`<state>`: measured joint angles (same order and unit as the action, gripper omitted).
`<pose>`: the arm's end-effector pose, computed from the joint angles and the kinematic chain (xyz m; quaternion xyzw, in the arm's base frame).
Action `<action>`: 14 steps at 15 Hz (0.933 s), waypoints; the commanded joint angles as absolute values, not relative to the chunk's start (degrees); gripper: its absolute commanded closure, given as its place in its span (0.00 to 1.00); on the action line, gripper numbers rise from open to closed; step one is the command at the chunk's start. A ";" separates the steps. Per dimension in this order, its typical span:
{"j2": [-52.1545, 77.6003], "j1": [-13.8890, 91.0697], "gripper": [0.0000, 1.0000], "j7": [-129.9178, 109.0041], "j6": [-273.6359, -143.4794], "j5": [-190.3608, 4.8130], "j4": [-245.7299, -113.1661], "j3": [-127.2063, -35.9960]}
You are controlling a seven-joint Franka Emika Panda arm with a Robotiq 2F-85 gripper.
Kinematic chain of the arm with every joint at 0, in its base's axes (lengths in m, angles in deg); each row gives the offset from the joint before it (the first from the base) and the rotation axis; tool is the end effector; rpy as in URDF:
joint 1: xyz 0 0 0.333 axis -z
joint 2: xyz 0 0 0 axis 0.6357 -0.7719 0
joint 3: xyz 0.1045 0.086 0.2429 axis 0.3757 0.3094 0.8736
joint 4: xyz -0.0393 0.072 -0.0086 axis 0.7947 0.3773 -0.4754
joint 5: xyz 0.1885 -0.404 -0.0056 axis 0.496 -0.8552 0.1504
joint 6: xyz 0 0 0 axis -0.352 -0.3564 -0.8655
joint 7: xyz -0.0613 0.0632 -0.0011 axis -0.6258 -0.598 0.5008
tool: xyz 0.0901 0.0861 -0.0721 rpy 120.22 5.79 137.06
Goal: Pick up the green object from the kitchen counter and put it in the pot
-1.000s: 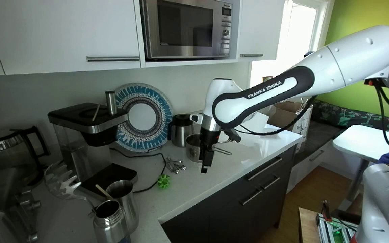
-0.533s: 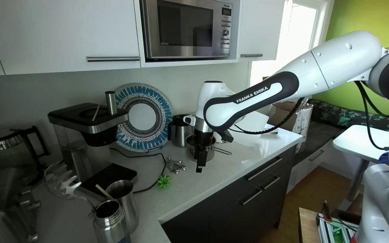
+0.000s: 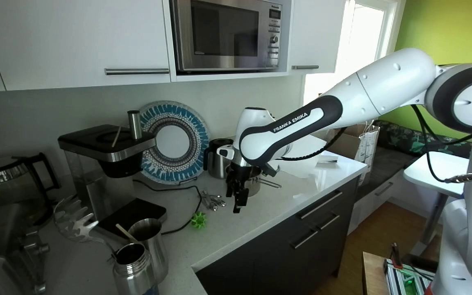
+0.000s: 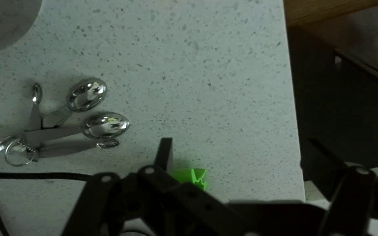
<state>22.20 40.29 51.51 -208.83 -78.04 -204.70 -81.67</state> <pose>0.6337 -0.0456 0.2924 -0.9176 -0.3802 -0.1147 0.0182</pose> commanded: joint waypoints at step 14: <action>5.92 45.67 0.12 58.78 -219.69 -75.71 -191.05 -72.30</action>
<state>8.09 44.01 57.92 -218.89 -75.16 -193.18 -73.69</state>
